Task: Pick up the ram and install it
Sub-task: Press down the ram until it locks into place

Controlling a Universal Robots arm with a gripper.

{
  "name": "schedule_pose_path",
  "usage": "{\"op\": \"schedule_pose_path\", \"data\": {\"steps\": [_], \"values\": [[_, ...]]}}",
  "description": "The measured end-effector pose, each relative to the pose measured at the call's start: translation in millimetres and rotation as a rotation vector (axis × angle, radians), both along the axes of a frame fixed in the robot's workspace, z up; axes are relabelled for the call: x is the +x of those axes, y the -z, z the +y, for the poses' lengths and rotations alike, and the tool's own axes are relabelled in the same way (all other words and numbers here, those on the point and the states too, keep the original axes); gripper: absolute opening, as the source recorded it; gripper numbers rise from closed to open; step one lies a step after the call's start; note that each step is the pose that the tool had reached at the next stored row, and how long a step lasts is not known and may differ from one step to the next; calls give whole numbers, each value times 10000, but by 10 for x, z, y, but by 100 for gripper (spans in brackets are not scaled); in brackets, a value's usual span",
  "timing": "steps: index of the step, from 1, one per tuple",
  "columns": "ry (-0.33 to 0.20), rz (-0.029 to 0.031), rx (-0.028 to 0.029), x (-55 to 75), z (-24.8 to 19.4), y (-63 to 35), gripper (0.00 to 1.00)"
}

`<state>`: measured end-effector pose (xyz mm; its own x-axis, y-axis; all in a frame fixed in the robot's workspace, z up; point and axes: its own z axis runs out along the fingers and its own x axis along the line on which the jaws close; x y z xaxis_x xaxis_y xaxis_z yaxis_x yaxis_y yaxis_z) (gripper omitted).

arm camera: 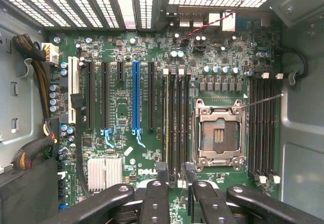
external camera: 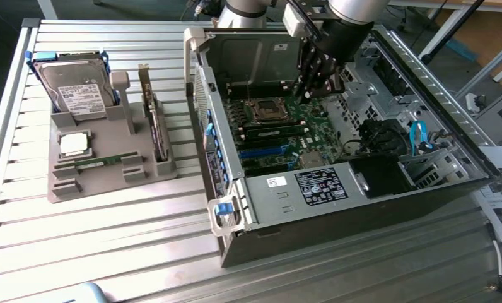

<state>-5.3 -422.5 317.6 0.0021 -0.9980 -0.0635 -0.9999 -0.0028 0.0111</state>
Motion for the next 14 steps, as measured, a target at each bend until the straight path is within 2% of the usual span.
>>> {"op": "schedule_pose_path", "data": {"steps": [4,6,14], "values": [[0,0,0,0,0,0,24],[-1,0,0,0,0,0,11],[0,0,0,0,0,0,11]]}}
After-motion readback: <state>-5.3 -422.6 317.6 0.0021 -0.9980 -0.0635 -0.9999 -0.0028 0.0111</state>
